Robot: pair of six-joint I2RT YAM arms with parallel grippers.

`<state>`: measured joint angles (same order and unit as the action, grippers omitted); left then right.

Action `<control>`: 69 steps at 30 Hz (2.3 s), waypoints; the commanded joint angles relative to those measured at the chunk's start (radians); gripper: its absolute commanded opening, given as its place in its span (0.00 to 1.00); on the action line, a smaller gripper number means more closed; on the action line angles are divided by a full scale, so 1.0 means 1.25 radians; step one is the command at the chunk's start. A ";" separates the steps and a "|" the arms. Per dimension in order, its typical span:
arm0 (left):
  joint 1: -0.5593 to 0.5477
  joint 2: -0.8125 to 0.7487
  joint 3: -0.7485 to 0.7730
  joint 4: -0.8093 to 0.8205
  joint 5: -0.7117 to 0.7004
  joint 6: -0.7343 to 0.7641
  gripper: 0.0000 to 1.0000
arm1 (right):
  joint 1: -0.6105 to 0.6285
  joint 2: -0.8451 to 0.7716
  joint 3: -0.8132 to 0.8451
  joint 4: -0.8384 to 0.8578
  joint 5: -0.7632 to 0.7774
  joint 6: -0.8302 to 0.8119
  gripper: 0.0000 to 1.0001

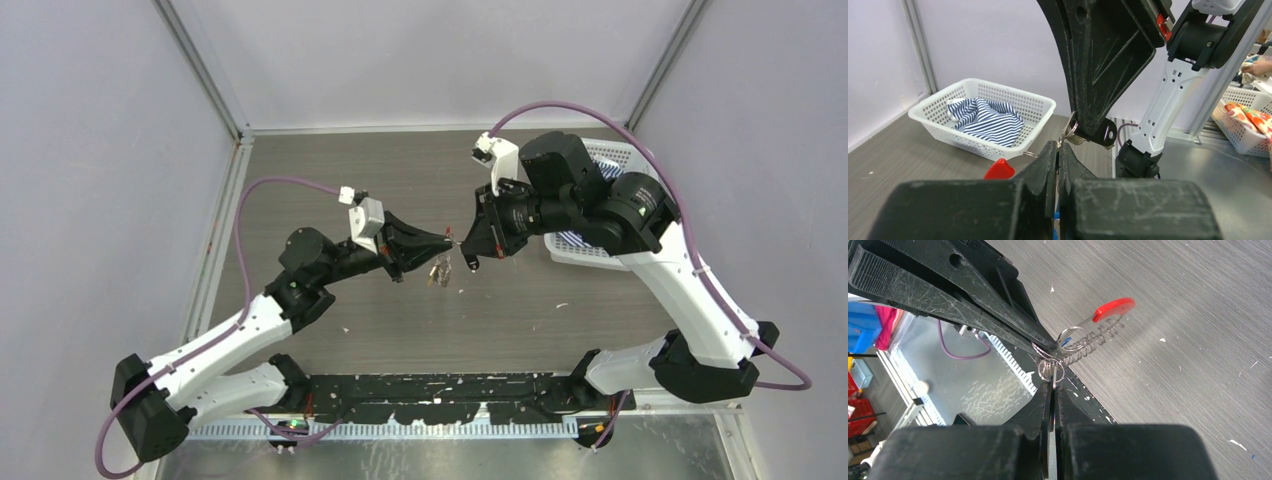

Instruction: Remove the keys from the keyring

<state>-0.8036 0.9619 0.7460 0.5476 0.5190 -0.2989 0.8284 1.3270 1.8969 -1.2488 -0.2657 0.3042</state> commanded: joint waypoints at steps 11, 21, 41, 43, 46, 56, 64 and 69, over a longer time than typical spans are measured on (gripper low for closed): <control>0.022 0.026 0.095 -0.214 0.098 0.106 0.00 | 0.000 -0.010 0.089 -0.052 0.012 -0.014 0.01; 0.024 0.067 0.124 -0.233 0.107 0.102 0.27 | 0.001 0.019 0.134 -0.075 -0.004 -0.024 0.01; 0.023 -0.047 0.095 -0.240 0.034 0.148 0.43 | 0.001 0.090 0.183 -0.108 0.046 0.013 0.01; 0.022 -0.044 0.095 -0.241 0.036 0.146 0.42 | 0.000 0.102 0.199 -0.115 0.054 0.019 0.01; 0.015 -0.038 0.089 -0.245 0.013 0.140 0.43 | 0.001 0.124 0.230 -0.128 0.070 0.033 0.01; -0.022 -0.020 0.019 -0.108 -0.133 0.080 0.45 | 0.000 0.165 0.309 -0.140 0.068 0.040 0.01; -0.022 -0.028 -0.020 0.015 -0.191 0.010 0.46 | 0.000 0.160 0.299 -0.074 0.054 0.079 0.01; -0.023 -0.012 -0.023 0.078 -0.170 -0.023 0.44 | 0.001 0.162 0.305 -0.048 0.089 0.121 0.01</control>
<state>-0.8295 0.9421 0.7151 0.4946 0.3149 -0.2798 0.8299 1.5444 2.2417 -1.3827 -0.1776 0.4011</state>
